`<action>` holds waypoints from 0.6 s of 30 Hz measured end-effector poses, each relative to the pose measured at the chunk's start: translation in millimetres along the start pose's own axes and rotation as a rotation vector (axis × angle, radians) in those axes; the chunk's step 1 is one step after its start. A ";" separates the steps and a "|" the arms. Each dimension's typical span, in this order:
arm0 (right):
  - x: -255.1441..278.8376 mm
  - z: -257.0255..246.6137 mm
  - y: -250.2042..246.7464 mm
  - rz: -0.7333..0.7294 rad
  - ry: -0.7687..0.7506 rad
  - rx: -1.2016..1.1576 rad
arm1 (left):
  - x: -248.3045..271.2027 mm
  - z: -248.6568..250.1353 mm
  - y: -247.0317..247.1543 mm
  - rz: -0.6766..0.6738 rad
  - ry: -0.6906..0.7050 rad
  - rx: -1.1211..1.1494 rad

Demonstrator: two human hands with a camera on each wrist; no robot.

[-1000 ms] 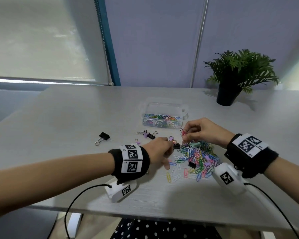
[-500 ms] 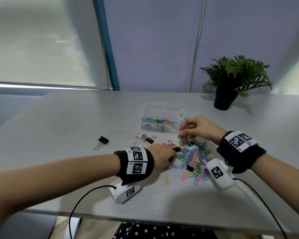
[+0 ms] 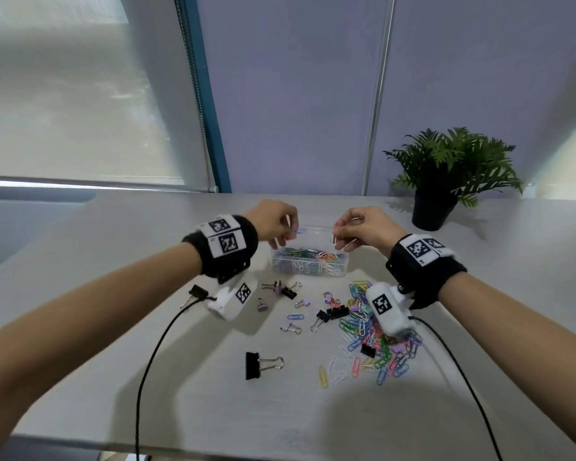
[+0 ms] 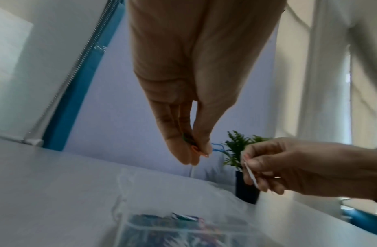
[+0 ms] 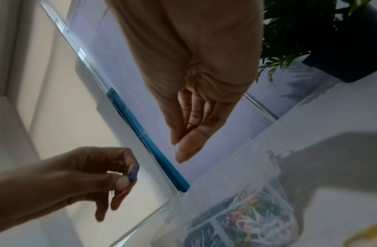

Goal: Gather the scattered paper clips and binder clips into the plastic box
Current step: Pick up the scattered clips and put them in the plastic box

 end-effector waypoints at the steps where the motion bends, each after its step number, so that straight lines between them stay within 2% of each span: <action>1: -7.6 0.6 0.2 0.017 -0.003 0.011 | -8.8 -5.7 -6.5 0.023 -0.021 0.011; 5: -33.1 0.5 8.7 0.075 -0.024 0.120 | -37.5 -31.3 0.4 0.056 -0.132 -0.010; 8: -39.9 -4.9 28.9 0.023 -0.056 0.392 | -43.4 -38.3 16.6 0.029 -0.152 -0.063; 10: -35.2 -6.3 44.1 -0.085 -0.073 0.661 | -37.2 -32.1 22.8 0.005 -0.106 -0.159; 12: -26.5 -6.2 50.1 -0.160 -0.103 0.833 | -24.0 -21.7 22.1 0.006 -0.030 -0.212; 15: -5.6 -13.8 48.9 -0.187 -0.219 0.929 | 3.8 -13.0 25.9 -0.018 0.056 -0.193; 18: 21.0 3.2 52.7 -0.358 -0.187 0.965 | 32.9 -12.5 52.2 -0.149 0.082 -0.194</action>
Point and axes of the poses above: each hand's wrist, its own x-axis away from the middle knuckle, its own y-axis out of the palm, z = x × y, the point moved 10 cm from there along -x, towards the middle knuckle, and after that the axes turned 1 degree about -y, right-handed, at the moved point
